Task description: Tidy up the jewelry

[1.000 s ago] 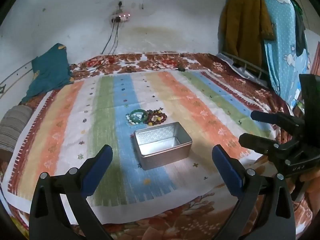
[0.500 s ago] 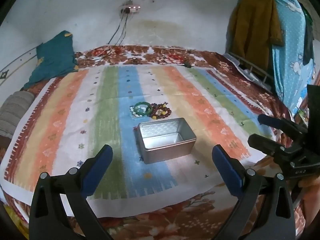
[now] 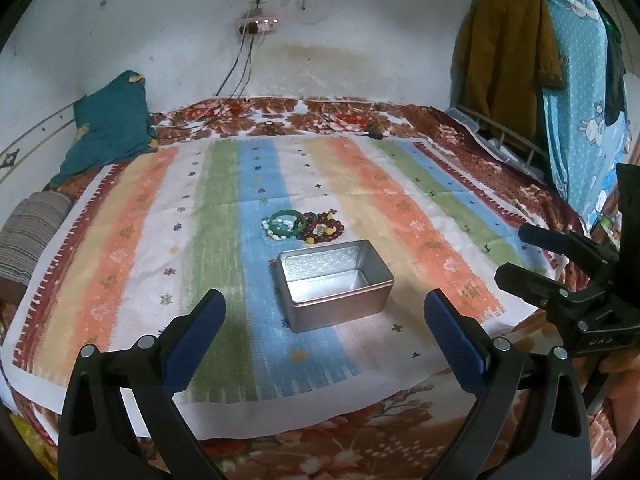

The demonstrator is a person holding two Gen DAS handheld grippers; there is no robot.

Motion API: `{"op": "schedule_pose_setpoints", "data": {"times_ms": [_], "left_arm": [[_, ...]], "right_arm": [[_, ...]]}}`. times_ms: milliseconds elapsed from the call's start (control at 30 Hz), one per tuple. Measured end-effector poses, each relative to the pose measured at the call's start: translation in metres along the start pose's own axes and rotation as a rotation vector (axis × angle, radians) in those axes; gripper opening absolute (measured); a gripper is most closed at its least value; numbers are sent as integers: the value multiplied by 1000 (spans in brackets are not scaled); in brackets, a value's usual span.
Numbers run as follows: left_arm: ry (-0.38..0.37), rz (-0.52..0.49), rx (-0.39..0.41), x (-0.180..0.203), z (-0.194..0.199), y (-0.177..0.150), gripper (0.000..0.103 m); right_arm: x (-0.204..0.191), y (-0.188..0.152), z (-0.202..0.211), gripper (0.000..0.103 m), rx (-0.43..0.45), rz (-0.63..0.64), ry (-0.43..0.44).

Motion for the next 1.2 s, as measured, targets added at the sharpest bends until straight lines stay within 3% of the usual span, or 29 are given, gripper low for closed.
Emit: {"op": "schedule_pose_setpoints", "data": {"times_ms": [1200], "left_arm": [[38,1,-32,-4,-5,-1,97]], "right_arm": [[6,4,-12,99,-34,-44,-8]]}}
Point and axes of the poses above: each gripper's, at about its wrist camera, not at the fingertips, and z roughly against the way its jaws point, x to its right, y to its top, the point moved 6 cm from there along -z, roughly the way its jaws point, and after that the axes turned 15 degrees about -z, right-handed, at the moved point
